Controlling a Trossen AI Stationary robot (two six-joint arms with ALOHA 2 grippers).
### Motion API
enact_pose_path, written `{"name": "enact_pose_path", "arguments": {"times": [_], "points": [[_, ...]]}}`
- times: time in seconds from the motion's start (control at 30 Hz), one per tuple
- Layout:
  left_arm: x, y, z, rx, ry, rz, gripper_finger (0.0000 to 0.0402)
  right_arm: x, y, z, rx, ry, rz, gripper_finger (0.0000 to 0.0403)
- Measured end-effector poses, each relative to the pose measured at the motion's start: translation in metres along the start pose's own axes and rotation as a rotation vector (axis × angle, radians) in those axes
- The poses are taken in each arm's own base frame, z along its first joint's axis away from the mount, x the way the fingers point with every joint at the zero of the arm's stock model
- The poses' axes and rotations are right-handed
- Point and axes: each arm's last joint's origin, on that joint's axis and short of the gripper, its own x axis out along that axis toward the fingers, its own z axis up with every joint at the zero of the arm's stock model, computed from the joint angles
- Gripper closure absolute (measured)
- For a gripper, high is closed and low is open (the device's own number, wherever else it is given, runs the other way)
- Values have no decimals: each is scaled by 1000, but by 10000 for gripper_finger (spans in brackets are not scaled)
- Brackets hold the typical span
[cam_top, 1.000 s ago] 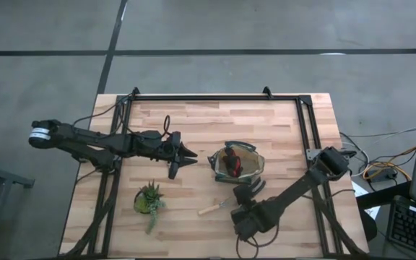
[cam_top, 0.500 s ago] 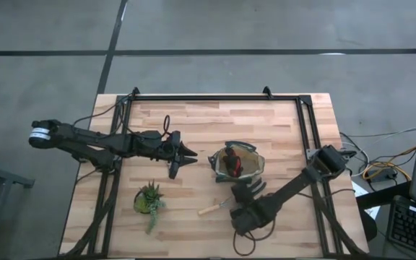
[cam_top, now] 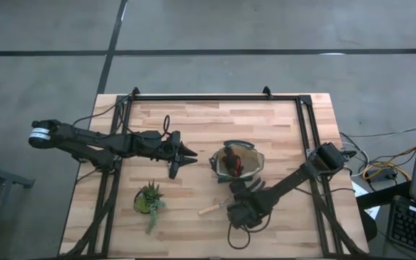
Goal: Pick & Place Garden tools in Gardening bag
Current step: Put the green shear scissors into the green gardening bag
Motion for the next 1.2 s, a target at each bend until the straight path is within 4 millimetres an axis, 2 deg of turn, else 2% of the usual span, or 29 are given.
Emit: {"name": "enact_pose_path", "arguments": {"times": [0.47, 0.73, 1.2], "points": [[0, 0, 0, 4, 0, 0, 280, -1, -1, 2, 9, -15, -15, 388], [0, 0, 0, 4, 0, -1, 280, -8, -1, 6, 46, -33, -34, 394], [0, 0, 0, 6, 0, -1, 280, -72, -9, 3, 175, -218, -4, 395]]}}
